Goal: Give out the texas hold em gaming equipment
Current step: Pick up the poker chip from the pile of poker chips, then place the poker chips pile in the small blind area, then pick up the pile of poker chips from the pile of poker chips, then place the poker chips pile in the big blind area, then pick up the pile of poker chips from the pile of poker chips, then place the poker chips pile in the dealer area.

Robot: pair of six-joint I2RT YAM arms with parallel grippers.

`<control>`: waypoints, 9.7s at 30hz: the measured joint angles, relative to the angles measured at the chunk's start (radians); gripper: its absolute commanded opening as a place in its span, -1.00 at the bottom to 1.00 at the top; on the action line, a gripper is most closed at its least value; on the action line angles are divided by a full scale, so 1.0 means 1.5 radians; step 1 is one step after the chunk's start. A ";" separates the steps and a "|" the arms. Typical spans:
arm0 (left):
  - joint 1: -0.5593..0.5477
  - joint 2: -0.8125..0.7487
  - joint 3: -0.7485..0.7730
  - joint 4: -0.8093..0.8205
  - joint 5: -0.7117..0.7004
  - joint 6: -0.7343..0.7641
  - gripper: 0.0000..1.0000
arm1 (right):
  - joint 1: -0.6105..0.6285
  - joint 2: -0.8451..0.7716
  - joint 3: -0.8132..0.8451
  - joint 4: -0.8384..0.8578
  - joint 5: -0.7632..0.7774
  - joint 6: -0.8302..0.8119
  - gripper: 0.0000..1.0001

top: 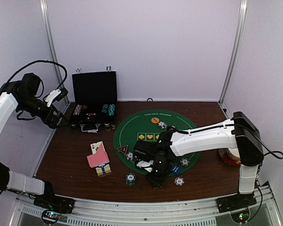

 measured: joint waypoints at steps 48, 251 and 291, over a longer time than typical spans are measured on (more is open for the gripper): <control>0.000 0.003 0.000 0.000 0.007 0.003 0.95 | -0.404 -0.072 -0.106 -0.018 0.120 0.063 0.40; 0.000 -0.018 -0.001 -0.004 -0.006 0.005 0.95 | 0.031 0.231 0.383 -0.097 -0.010 -0.121 -0.17; 0.000 -0.015 -0.001 -0.008 -0.004 0.005 0.95 | -0.096 0.125 0.241 -0.077 0.051 -0.088 -0.86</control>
